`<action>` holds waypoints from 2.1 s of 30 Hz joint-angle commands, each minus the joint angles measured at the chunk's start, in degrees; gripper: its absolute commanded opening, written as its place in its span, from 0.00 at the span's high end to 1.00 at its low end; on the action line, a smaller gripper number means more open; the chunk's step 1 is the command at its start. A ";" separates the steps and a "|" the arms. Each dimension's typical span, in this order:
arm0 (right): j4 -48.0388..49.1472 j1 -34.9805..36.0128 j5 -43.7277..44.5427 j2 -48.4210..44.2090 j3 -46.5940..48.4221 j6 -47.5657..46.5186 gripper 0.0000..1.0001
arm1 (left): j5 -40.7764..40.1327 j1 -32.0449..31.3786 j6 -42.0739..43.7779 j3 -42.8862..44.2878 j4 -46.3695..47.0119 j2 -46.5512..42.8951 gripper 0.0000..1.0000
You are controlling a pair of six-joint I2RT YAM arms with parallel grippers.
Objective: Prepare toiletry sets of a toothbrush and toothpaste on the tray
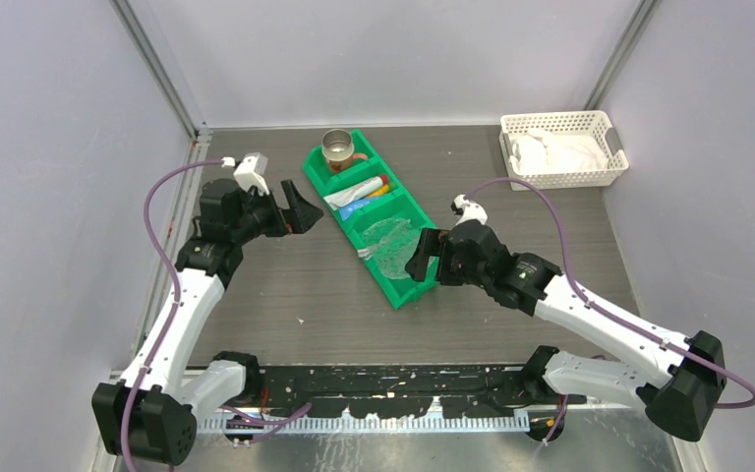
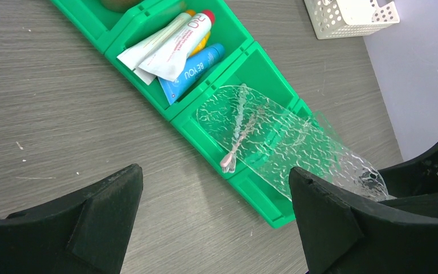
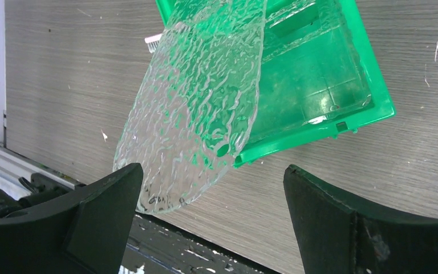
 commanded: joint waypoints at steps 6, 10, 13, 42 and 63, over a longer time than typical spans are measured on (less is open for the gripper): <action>6.74 0.19 1.59 -2.10 -1.44 5.98 0.08 | -0.59 -0.83 0.90 1.60 0.68 0.14 0.00; 9.37 0.18 -2.19 0.28 -1.23 9.81 0.09 | -0.63 -1.24 0.63 1.51 1.06 0.52 0.00; 13.34 0.18 -4.86 2.12 -2.03 13.25 0.10 | -0.61 -1.37 0.67 1.59 0.94 0.75 0.00; -0.40 0.15 -0.78 -2.29 10.15 9.17 0.99 | -0.81 -1.49 0.33 1.77 0.41 0.10 0.00; 21.24 0.45 -41.53 9.88 -0.53 1.73 0.99 | -0.99 -2.16 -0.65 0.79 1.46 0.72 0.00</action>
